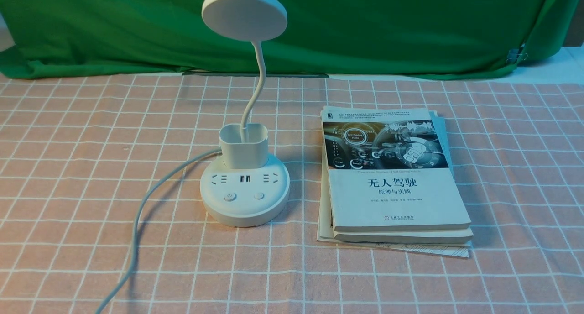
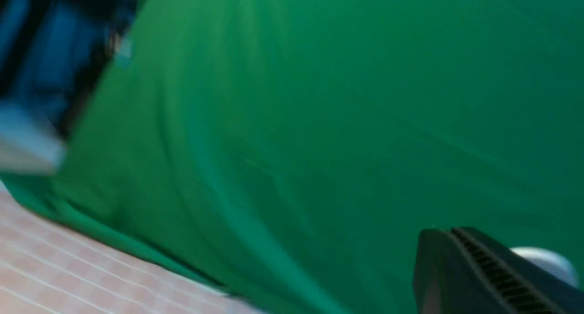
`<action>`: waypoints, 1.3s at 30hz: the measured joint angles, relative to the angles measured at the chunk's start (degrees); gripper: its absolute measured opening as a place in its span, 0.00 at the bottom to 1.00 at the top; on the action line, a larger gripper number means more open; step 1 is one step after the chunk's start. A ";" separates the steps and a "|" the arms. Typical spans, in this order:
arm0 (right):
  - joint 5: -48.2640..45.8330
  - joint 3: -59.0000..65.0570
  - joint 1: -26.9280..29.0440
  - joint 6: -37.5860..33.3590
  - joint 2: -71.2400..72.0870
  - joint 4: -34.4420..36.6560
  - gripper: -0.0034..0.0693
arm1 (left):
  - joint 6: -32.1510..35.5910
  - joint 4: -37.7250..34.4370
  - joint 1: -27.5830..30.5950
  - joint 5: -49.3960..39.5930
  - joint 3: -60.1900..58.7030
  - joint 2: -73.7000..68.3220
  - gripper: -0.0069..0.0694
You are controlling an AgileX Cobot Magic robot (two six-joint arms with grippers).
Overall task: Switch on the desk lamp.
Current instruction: Use the left arm to press the button switch on the lamp holder
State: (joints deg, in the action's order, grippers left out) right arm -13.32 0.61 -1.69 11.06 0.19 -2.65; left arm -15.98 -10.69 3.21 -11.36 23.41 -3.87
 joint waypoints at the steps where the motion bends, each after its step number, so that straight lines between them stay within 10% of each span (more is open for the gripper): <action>1: 0.00 0.00 0.00 0.00 0.00 0.00 0.38 | -0.18 3.20 0.00 -3.96 2.24 -1.65 0.12; 7: 0.00 0.00 0.00 0.00 0.00 0.00 0.38 | 4.55 13.78 0.00 -34.38 19.88 -24.56 0.12; 12: 0.00 0.00 0.00 0.00 0.00 0.00 0.38 | 15.98 9.86 -0.08 -41.79 26.11 -40.90 0.12; 18: 0.00 0.00 0.00 0.00 0.00 0.00 0.38 | 29.44 -3.69 -7.76 -42.57 27.80 -54.95 0.12; 26: 0.00 0.00 0.00 0.00 0.00 0.00 0.38 | 26.96 -1.57 -25.92 -33.84 33.47 -72.76 0.12; 39: 0.00 0.00 0.00 0.00 0.00 0.00 0.38 | 26.47 -1.80 -29.14 -27.16 48.67 -97.94 0.12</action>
State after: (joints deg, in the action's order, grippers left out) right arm -13.32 0.61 -1.69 11.06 0.19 -2.65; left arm 10.49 -12.48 -25.93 -38.53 72.08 -101.81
